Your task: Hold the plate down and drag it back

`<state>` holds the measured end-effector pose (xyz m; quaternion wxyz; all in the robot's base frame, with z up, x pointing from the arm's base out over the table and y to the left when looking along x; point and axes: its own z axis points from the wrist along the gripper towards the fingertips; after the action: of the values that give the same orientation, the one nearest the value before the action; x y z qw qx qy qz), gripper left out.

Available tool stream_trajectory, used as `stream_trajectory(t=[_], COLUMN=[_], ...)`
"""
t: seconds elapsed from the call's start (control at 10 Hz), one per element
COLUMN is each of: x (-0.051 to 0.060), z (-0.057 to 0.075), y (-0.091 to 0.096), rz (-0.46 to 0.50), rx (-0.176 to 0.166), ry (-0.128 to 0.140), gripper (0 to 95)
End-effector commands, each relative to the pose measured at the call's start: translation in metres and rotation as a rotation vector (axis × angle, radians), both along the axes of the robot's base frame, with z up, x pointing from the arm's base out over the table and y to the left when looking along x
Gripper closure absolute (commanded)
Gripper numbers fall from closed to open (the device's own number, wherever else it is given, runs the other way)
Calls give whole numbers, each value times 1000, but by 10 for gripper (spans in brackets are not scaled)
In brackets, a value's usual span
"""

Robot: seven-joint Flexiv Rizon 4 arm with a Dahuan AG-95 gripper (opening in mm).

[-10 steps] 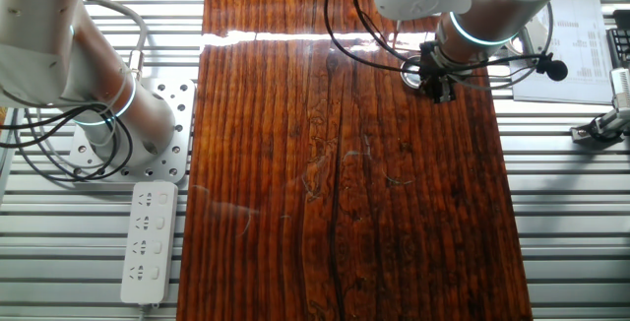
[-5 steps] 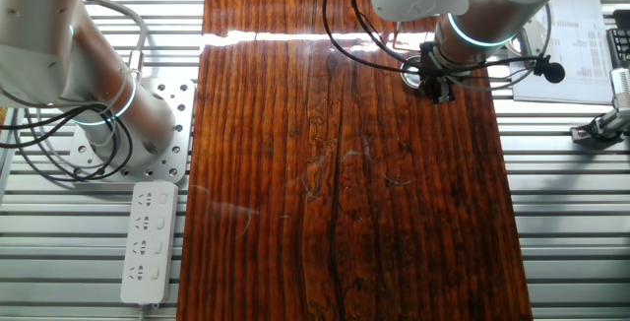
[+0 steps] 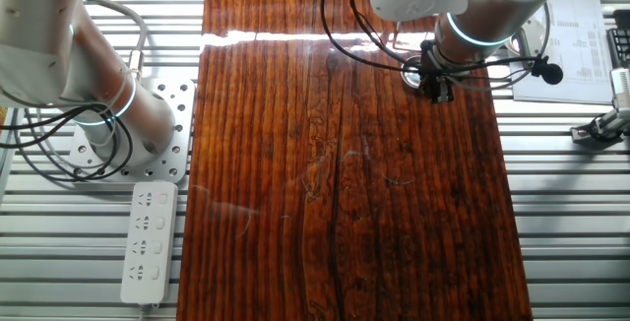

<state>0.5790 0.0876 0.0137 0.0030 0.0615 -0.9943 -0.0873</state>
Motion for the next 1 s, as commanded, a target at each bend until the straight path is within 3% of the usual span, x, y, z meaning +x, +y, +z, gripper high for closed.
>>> stream_trajectory(t=[0.1,1.0], x=[0,0], z=[0,0], y=[0,0], rz=[-8,-35], rx=[0,-4], ry=[0,5], gripper=[950,950])
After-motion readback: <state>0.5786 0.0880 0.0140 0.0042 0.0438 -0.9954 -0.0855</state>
